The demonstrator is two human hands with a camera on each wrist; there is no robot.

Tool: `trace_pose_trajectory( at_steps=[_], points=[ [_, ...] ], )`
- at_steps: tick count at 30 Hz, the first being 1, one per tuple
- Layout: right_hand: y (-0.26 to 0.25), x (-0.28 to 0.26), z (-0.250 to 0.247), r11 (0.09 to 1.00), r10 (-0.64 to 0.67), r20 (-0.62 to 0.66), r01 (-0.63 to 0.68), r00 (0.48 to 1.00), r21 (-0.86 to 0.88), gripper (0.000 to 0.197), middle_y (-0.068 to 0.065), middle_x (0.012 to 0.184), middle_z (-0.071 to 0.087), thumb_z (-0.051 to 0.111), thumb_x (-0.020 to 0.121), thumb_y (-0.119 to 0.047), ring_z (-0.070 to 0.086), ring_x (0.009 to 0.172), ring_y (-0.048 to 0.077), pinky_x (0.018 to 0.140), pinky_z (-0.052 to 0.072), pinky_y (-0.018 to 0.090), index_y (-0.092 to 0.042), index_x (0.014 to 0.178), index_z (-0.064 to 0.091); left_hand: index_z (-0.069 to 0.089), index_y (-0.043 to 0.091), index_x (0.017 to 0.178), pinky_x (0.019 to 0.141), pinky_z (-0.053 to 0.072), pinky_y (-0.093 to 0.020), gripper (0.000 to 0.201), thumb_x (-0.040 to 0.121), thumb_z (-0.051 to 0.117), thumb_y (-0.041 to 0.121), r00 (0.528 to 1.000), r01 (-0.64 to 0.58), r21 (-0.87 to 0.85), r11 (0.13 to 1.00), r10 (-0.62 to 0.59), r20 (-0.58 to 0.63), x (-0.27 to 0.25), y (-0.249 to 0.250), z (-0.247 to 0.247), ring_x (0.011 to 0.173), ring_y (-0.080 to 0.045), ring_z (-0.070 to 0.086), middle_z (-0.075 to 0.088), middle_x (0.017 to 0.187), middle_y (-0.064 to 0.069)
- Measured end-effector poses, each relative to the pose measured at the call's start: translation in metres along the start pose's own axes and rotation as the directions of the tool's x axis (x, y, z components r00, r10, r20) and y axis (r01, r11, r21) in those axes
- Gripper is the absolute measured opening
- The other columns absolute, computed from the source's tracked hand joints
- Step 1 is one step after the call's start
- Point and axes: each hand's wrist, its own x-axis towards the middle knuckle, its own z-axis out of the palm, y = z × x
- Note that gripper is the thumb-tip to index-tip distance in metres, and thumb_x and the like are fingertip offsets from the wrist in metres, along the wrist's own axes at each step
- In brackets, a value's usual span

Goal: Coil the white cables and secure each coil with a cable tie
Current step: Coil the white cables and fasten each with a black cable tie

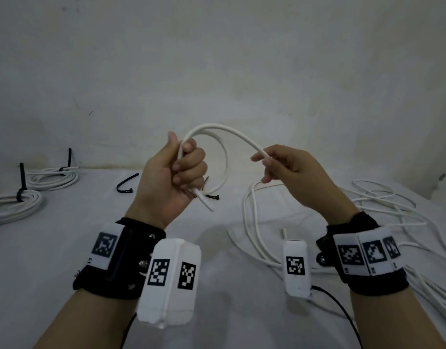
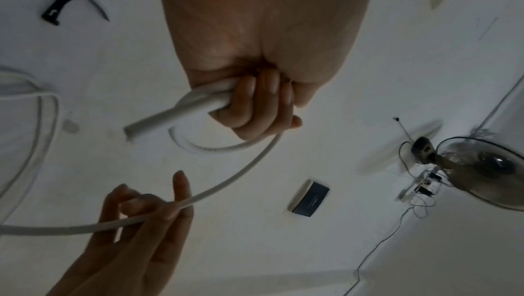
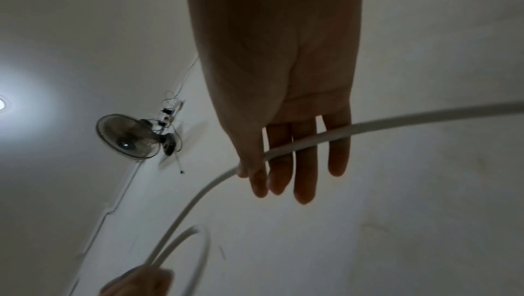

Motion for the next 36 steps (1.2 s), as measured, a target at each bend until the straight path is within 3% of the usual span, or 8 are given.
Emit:
trace_pose_trajectory(
  at_steps=[3, 8, 13, 21, 26, 30, 34, 36],
  points=[
    [0.011, -0.005, -0.007, 0.998, -0.003, -0.018, 0.002, 1.0, -0.055, 0.028, -0.003, 0.079, 0.064, 0.05, 0.097, -0.014, 0.062, 0.084, 0.012, 0.075, 0.046, 0.022, -0.039, 0.109, 0.045, 0.052, 0.016, 0.066, 0.038, 0.022, -0.015, 0.035, 0.093, 0.037, 0.033, 0.99, -0.143, -0.037, 0.989, 0.143, 0.01, -0.003, 0.013, -0.005, 0.042, -0.004, 0.016, 0.03, 0.049, 0.009],
    [0.008, -0.004, -0.007, 0.999, -0.043, -0.087, 0.042, 0.995, -0.012, 0.038, 0.0, 0.082, 0.06, 0.048, 0.095, -0.001, 0.061, 0.071, 0.009, 0.069, 0.05, 0.019, -0.039, 0.1, 0.05, 0.052, 0.015, 0.066, 0.04, 0.025, -0.015, 0.035, 0.094, 0.037, 0.03, 0.953, -0.304, -0.076, 0.95, 0.302, -0.034, -0.005, 0.028, -0.014, 0.042, -0.004, 0.021, 0.037, 0.05, 0.007],
    [0.012, 0.001, 0.01, 0.952, -0.216, -0.044, 0.2, 0.975, -0.232, 0.032, -0.011, 0.081, 0.053, 0.054, 0.088, 0.011, 0.054, 0.075, -0.009, 0.068, 0.037, 0.004, -0.012, 0.107, 0.068, 0.052, 0.015, 0.066, 0.04, 0.03, -0.015, 0.035, 0.094, 0.037, 0.031, 0.927, -0.373, -0.065, 0.925, 0.369, -0.074, -0.005, 0.034, -0.015, 0.04, -0.004, 0.033, 0.036, 0.051, 0.007],
    [-0.011, -0.004, 0.025, 0.87, -0.123, 0.248, 0.224, 0.961, -0.439, 0.057, 0.001, 0.09, 0.048, 0.042, 0.09, 0.013, 0.05, 0.072, 0.021, 0.065, 0.045, 0.039, -0.025, 0.128, 0.061, 0.039, 0.018, 0.071, 0.042, 0.03, -0.014, 0.038, 0.102, 0.023, 0.034, 0.898, -0.389, 0.098, 0.916, 0.401, -0.18, -0.002, 0.027, -0.008, 0.04, -0.004, 0.029, 0.032, 0.051, 0.009],
    [-0.046, -0.008, 0.033, 0.807, -0.247, 0.321, 0.377, 0.915, -0.454, 0.059, 0.002, 0.088, 0.055, 0.042, 0.081, 0.019, 0.046, 0.075, 0.019, 0.058, 0.033, 0.03, -0.02, 0.115, 0.07, 0.037, 0.016, 0.073, 0.042, 0.029, -0.015, 0.038, 0.103, 0.022, 0.034, 0.884, -0.333, 0.267, 0.904, 0.398, -0.247, 0.003, 0.012, -0.004, 0.04, -0.003, 0.027, 0.031, 0.05, 0.009],
    [-0.061, -0.009, 0.036, 0.775, -0.393, 0.289, 0.483, 0.873, -0.406, 0.043, -0.004, 0.082, 0.064, 0.043, 0.081, 0.005, 0.038, 0.067, 0.014, 0.052, 0.026, 0.016, -0.019, 0.097, 0.075, 0.034, 0.014, 0.074, 0.044, 0.03, -0.017, 0.034, 0.103, 0.024, 0.026, 0.912, -0.257, 0.386, 0.886, 0.354, -0.206, 0.005, -0.004, 0.002, 0.042, -0.006, 0.028, 0.03, 0.052, 0.007],
    [-0.065, -0.01, 0.03, 0.849, -0.419, 0.133, 0.44, 0.898, -0.293, 0.012, -0.004, 0.079, 0.063, 0.058, 0.084, -0.009, 0.05, 0.067, 0.016, 0.057, 0.045, 0.031, -0.012, 0.09, 0.068, 0.034, 0.014, 0.074, 0.05, 0.029, -0.022, 0.026, 0.098, 0.032, 0.025, 0.964, -0.132, 0.587, 0.798, 0.241, -0.111, 0.003, -0.015, 0.002, 0.046, -0.009, 0.032, 0.035, 0.053, 0.007],
    [-0.063, -0.01, 0.028, 0.871, -0.403, 0.063, 0.403, 0.913, -0.279, 0.008, -0.003, 0.076, 0.057, 0.062, 0.084, -0.018, 0.048, 0.065, 0.012, 0.058, 0.045, 0.03, -0.01, 0.086, 0.063, 0.035, 0.014, 0.074, 0.055, 0.03, -0.028, 0.032, 0.103, 0.027, 0.025, 0.974, -0.078, 0.687, 0.722, 0.202, -0.102, 0.001, -0.018, 0.002, 0.05, -0.012, 0.036, 0.041, 0.054, 0.007]
  ],
)
